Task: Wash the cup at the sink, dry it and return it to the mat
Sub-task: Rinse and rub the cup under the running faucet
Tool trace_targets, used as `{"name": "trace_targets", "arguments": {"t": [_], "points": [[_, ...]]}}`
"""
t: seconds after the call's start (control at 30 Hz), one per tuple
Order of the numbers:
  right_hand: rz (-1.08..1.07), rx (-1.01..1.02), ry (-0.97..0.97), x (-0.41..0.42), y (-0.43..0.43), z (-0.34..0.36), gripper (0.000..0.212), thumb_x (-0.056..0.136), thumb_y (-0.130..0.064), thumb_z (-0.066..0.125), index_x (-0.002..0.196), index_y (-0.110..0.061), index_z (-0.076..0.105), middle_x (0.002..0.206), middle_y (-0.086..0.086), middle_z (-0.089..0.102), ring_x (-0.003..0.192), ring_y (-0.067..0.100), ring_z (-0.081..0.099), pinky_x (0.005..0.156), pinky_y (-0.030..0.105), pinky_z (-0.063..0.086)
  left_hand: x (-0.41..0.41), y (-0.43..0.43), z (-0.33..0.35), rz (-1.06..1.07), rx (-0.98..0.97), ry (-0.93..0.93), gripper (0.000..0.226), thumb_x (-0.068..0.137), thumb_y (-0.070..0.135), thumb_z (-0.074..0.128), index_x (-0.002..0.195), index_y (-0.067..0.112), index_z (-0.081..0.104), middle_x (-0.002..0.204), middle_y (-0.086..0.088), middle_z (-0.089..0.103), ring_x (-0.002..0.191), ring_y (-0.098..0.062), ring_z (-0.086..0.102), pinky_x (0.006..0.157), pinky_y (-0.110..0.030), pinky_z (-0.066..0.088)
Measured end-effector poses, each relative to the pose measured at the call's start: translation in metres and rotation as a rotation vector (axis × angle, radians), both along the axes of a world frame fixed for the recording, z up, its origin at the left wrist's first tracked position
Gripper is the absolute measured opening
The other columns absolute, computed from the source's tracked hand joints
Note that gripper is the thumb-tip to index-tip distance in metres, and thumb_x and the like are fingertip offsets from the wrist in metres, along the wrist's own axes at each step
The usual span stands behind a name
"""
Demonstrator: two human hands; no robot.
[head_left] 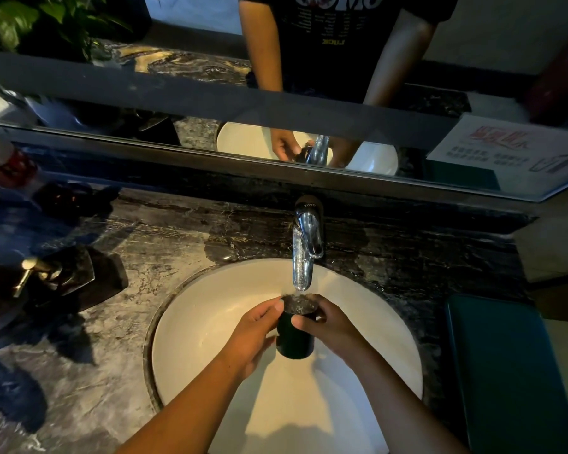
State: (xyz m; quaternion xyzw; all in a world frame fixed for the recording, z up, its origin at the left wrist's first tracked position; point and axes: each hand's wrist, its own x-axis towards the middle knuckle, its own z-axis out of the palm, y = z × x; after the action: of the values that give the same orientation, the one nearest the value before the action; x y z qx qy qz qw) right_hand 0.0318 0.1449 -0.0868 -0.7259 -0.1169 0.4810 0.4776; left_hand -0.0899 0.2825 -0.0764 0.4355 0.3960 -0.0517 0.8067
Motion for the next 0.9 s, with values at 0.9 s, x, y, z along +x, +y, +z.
{"name": "trace_targets", "arguments": {"t": [0.9], "points": [[0.069, -0.006, -0.069, -0.005, -0.005, 0.070, 0.086, 0.058, -0.095, 0.058, 0.096, -0.020, 0.074, 0.090, -0.002, 0.075, 0.089, 0.014, 0.070, 0.085, 0.033, 0.052, -0.009, -0.002, 0.038, 0.034, -0.169, -0.117, 0.054, 0.086, 0.045, 0.063, 0.130, 0.013, 0.068, 0.128, -0.021, 0.069, 0.122, -0.039, 0.064, 0.101, -0.061, 0.052]]}}
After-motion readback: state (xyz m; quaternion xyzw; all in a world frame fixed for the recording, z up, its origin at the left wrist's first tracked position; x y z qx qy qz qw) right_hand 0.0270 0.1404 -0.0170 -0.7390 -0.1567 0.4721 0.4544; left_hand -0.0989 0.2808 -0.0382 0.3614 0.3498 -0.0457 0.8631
